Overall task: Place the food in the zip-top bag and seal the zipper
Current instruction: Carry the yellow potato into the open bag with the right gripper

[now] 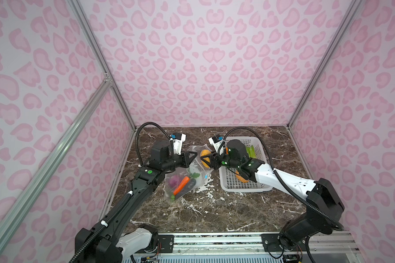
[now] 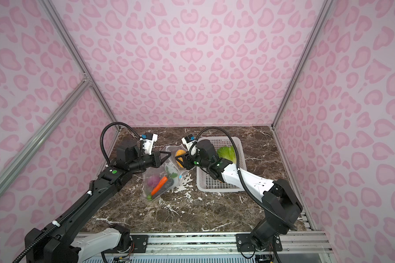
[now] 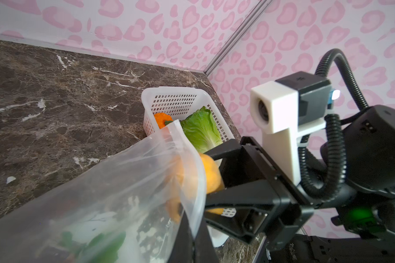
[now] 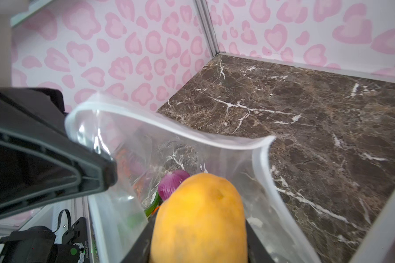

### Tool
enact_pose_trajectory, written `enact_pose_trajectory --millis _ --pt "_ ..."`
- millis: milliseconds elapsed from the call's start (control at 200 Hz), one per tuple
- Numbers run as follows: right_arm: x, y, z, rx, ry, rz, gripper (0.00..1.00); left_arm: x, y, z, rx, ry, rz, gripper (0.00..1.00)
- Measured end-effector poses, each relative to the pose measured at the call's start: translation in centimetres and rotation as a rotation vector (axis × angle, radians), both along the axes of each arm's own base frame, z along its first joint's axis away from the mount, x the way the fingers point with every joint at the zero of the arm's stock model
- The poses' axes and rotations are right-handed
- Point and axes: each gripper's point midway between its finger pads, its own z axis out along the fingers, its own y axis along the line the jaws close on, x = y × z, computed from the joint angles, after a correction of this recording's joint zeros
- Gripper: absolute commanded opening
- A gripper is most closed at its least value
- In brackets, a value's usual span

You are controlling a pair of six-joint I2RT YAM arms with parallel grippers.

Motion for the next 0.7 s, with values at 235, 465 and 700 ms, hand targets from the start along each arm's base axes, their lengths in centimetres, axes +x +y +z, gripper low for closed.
enact_pose_trajectory --millis 235,465,700 --pt "-0.5 0.9 -3.2 -0.075 0.035 0.018 0.46 -0.1 -0.1 0.1 -0.005 0.000 -0.006 0.02" --pt "0.3 0.2 -5.3 -0.191 0.069 -0.043 0.58 -0.2 -0.1 0.2 -0.007 -0.001 -0.009 0.02" --pt "0.0 -0.1 -5.5 -0.253 0.062 -0.052 0.73 -0.2 -0.1 0.2 -0.009 0.002 -0.009 0.02"
